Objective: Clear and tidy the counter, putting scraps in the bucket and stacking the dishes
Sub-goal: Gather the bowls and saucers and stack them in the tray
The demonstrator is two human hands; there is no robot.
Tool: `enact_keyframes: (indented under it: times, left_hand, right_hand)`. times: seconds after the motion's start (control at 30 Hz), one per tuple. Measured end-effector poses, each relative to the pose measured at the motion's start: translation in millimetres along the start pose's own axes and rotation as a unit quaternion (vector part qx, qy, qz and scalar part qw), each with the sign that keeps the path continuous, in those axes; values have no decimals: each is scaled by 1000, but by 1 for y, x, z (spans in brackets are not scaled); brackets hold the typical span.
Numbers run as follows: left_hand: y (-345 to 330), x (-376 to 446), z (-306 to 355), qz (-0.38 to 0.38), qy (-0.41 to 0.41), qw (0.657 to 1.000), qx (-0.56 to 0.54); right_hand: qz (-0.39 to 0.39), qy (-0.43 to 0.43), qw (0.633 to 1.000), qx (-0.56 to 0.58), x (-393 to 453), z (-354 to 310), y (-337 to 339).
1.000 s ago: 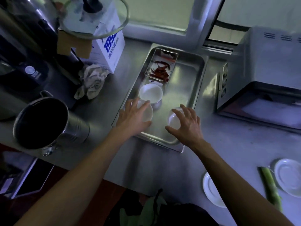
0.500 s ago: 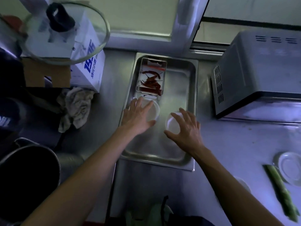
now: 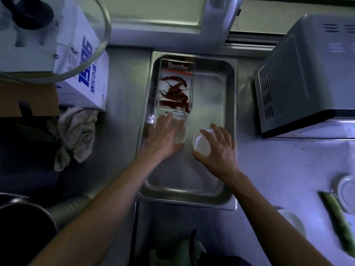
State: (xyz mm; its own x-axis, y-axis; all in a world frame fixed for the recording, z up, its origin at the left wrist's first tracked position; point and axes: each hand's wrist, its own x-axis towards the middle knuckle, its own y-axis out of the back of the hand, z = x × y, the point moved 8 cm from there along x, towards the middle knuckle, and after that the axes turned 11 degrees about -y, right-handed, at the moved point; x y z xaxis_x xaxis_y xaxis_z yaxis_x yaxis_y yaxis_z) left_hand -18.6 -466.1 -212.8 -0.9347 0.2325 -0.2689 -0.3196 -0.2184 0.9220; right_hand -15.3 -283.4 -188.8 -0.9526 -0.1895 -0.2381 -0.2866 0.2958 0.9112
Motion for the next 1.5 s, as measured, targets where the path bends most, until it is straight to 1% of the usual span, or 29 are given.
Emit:
enact_keyframes:
  times: [0.1, 0.23, 0.47, 0.57, 0.73, 0.87, 1.0, 1.17, 1.5]
  left_hand:
    - [-6, 1, -1, -3, 1, 1000, 1]
    - [-13, 8, 0, -24, 4, 999, 26]
    - [-16, -2, 1, -17, 0, 1000, 22]
    - [-11, -18, -1, 1, 7, 1000, 24]
    - [11, -52, -15, 39, 50, 996, 55]
    - [25, -76, -35, 78, 50, 995, 27]
    - [31, -98, -54, 133, 79, 988, 1]
    - [24, -105, -65, 119, 92, 988, -40]
    - [17, -108, -61, 121, 101, 985, -67]
  right_hand:
    - [-8, -1, 1000, 15, 3, 1, -2]
    - [-12, -1, 999, 31, 5, 2, -1]
    - [-1, 0, 1000, 30, 4, 4, 8]
    - [1, 9, 999, 31, 2, -1, 9]
    - [2, 50, 998, 34, 4, -32, 7]
    - [6, 93, 995, 42, 13, -72, 1]
    - [2, 114, 993, 38, 24, -106, -16]
    - [-13, 119, 993, 2, 34, -120, -46]
    - [-32, 111, 993, -29, 45, -109, -74]
